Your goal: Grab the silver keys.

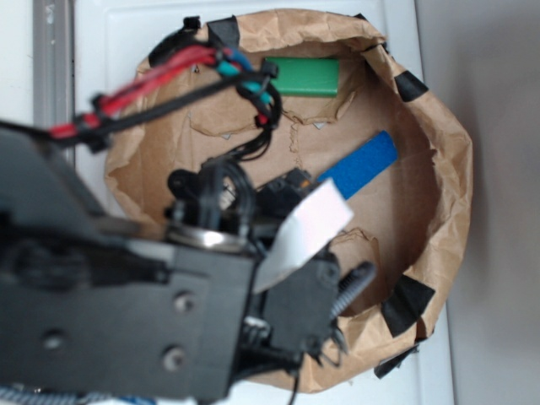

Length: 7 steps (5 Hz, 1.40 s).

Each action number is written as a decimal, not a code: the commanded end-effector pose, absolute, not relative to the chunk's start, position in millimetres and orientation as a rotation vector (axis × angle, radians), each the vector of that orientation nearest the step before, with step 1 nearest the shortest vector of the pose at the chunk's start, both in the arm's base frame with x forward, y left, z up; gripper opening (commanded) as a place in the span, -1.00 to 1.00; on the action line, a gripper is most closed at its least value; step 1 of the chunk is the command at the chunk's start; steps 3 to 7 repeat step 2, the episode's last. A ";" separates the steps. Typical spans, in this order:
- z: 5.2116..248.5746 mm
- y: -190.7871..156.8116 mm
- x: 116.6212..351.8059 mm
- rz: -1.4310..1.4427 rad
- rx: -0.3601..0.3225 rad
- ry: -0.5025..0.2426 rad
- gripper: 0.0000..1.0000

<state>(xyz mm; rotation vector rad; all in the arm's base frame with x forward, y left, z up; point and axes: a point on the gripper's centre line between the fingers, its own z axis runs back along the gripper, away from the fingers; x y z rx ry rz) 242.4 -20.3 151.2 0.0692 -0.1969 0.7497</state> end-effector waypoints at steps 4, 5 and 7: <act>156.1 -11.2 234.4 0.791 0.098 -0.175 -1.00; 156.1 -11.2 234.4 0.791 0.098 -0.175 -1.00; 156.1 -11.2 234.4 0.791 0.098 -0.175 -1.00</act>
